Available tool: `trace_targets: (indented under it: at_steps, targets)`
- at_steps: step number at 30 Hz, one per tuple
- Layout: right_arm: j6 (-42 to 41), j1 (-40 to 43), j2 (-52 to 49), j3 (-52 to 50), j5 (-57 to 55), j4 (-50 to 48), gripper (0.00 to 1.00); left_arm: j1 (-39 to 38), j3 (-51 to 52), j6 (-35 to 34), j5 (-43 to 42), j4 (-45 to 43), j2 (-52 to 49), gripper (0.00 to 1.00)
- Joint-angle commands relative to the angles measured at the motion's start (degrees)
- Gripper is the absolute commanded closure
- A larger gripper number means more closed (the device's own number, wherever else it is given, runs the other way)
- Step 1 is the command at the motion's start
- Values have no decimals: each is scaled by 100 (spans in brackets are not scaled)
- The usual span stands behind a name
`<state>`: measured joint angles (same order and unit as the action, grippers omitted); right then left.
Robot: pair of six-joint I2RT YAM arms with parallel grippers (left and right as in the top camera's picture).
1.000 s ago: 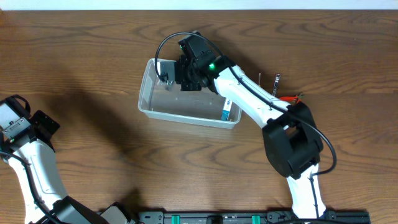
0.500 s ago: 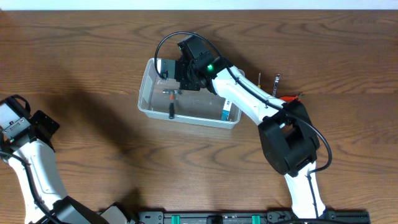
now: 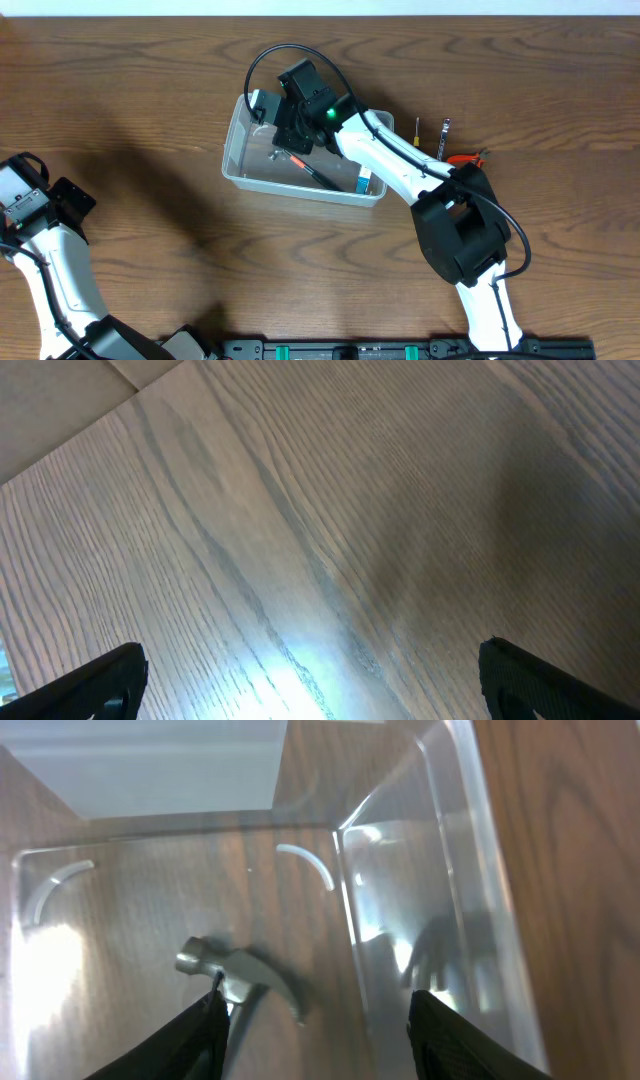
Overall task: Pack container
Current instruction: 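Carry the hammer over the container and drop it inside, then move right gripper to the red-handled pliers and grasp them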
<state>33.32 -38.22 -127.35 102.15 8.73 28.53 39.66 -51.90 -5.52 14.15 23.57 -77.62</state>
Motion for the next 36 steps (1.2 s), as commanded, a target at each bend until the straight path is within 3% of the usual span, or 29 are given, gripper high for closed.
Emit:
trace_targets:
  at_steps: [1,3,5,9,13,19,25,31,36]
  targets:
    - [-459,-22,216,17,7,118,42,24,-175,72,92,-4,-28,2]
    - [-487,-17,293,17,-57,299,49,24,-175,72,92,-4,-28,2]
    - [-1043,28,520,20,-398,433,50,24,-175,72,92,-4,-28,2]
    - [-2234,317,1325,20,-903,516,32,24,-175,72,92,-4,-28,2]
    - [-2839,909,2299,20,-1091,734,24,24,-175,72,92,-4,-28,2]
    - [-4096,2505,3161,17,-1091,1808,19,24,-175,72,92,-4,-28,2]
    - [-5823,3989,2793,-280,-1080,3410,28,24,-175,72,92,-4,-28,2]
    - [-5967,4280,2319,-1394,-595,3532,39,24,-175,72,92,-4,-28,2]
    - [-6030,4232,2232,-2308,-538,3053,39,24,-175,72,92,-4,-28,2]
